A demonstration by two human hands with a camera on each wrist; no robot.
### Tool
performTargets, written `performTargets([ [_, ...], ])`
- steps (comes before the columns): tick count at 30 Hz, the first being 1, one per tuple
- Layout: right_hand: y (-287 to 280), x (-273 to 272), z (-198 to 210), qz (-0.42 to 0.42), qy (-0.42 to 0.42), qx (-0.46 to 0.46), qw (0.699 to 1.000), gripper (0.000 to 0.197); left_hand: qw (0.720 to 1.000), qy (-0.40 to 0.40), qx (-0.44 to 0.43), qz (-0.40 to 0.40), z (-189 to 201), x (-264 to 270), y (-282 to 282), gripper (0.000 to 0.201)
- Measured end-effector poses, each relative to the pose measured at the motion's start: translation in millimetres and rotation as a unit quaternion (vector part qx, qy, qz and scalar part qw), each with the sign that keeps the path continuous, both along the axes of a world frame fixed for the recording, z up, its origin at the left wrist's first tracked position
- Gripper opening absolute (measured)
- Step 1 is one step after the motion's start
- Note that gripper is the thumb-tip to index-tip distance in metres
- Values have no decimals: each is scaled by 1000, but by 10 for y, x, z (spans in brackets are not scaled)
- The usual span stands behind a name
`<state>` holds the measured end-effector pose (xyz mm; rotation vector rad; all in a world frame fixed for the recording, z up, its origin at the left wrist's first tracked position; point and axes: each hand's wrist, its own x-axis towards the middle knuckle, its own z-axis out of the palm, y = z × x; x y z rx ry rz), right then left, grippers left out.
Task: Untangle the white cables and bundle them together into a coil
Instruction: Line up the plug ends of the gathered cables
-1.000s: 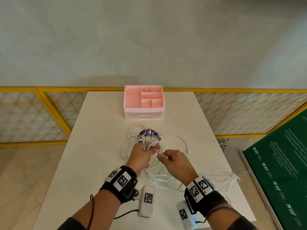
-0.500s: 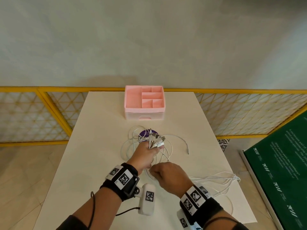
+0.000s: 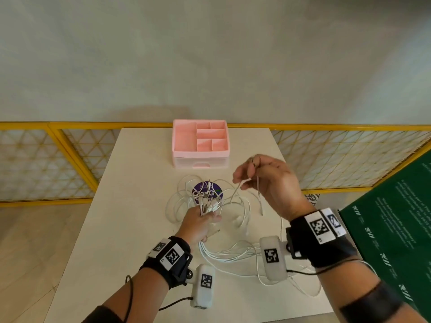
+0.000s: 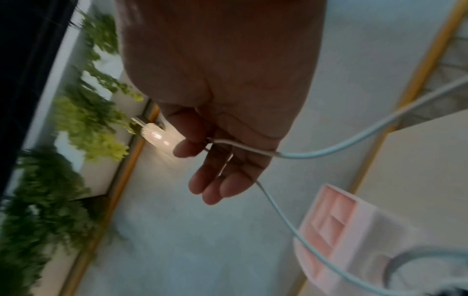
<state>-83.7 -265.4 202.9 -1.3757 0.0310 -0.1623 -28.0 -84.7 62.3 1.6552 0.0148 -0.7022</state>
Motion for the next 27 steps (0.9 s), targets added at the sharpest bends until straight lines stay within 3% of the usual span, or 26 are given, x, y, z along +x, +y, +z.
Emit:
performTargets([
  [4, 30, 61, 457, 29, -135, 8, 990, 25, 1000, -5, -16, -11, 39, -25, 30, 17],
  [7, 21, 35, 757, 26, -228, 66, 971, 27, 998, 17, -35, 45, 72, 11, 84, 21],
  [9, 6, 27, 841, 35, -245, 78, 966, 27, 993, 34, -61, 96, 92, 39, 105, 22],
  [13, 59, 86, 615, 43, -168, 10, 985, 20, 974, 23, -176, 143, 279, 37, 51, 25],
  [16, 151, 100, 337, 89, -65, -49, 993, 23, 963, -15, -248, 106, 494, -10, -44, 21],
  [18, 227, 89, 214, 121, -21, -80, 989, 21, 958, -36, -276, 67, 601, -40, -90, 34],
  [20, 294, 74, 177, 145, 3, -88, 986, 18, 956, -45, -290, 18, 654, -68, -124, 38],
  [23, 329, 53, 245, 151, 15, -77, 985, 16, 959, -30, -277, -41, 649, -111, -123, 23],
  [27, 289, -2, 374, 197, 9, -43, 979, 18, 958, 52, -279, -33, 577, -163, -120, 18],
])
